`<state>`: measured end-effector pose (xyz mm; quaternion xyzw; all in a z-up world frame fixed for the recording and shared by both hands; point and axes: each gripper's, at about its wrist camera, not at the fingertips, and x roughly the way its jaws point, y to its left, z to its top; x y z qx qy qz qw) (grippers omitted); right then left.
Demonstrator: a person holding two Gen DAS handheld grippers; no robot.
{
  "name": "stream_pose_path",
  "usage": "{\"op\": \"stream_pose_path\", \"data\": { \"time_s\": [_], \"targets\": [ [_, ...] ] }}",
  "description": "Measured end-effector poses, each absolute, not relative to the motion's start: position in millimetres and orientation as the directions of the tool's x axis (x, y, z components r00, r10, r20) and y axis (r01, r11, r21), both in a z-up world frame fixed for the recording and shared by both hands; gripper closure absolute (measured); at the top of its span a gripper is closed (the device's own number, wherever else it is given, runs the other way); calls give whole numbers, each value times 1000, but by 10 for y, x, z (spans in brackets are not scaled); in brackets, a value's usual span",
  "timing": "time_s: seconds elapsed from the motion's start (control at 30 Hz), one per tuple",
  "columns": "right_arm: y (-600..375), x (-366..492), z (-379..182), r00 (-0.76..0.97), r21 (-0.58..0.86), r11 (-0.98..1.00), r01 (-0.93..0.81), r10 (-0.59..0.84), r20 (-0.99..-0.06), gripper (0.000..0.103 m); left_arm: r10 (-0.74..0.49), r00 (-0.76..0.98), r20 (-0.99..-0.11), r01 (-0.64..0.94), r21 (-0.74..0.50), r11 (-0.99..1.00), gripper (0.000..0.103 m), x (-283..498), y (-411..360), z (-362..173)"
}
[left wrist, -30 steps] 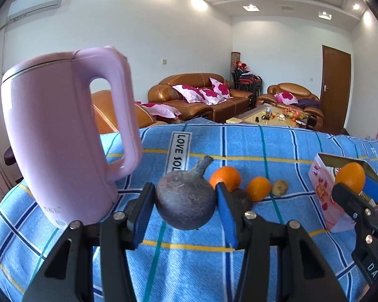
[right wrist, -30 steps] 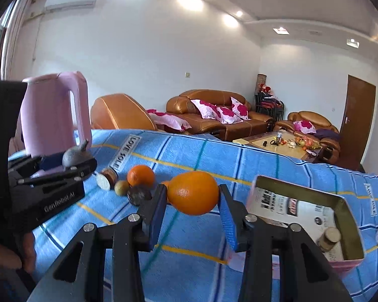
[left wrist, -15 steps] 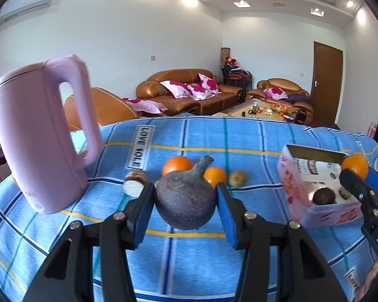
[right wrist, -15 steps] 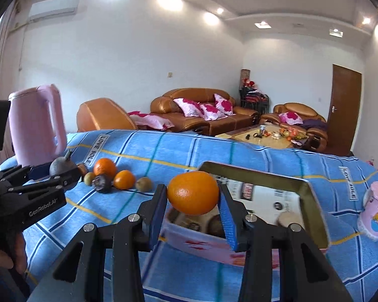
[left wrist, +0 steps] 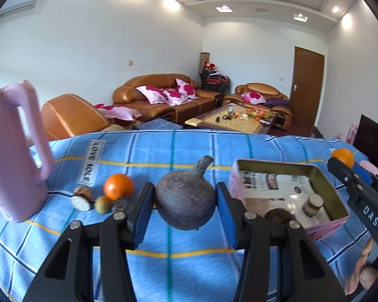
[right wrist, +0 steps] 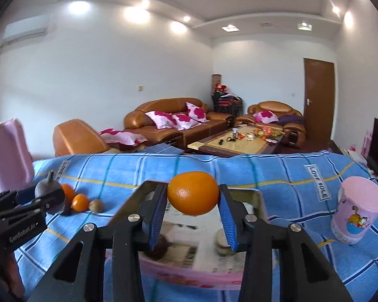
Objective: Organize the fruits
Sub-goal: 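Carry the orange and purple fruit into the pink tin and release both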
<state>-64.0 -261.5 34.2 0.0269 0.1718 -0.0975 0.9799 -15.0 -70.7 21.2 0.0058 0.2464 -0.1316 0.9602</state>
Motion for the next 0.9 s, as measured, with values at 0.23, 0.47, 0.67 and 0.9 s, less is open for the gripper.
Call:
{"op": "stream_pose_path", "data": {
  "time_s": [0.23, 0.47, 0.67, 0.9],
  "targets": [
    [-3005, -647, 431, 908, 38, 959, 282, -254, -332, 60, -301, 830, -470, 317, -48, 947, 52, -82, -1087, 249],
    [-3208, -514, 336, 877, 19, 954, 301, -269, -398, 60, -328, 802, -500, 359, -38, 933, 52, 67, -1503, 176],
    [-3226, -313, 190, 854, 40, 966, 257, -207, -477, 60, -310, 783, -539, 362, -9, 932, 52, 192, -1795, 51],
    [-3163, -129, 68, 828, 58, 977, 206, -143, -543, 60, -283, 749, -600, 354, 1, 935, 52, 308, -1879, -68]
  ]
}}
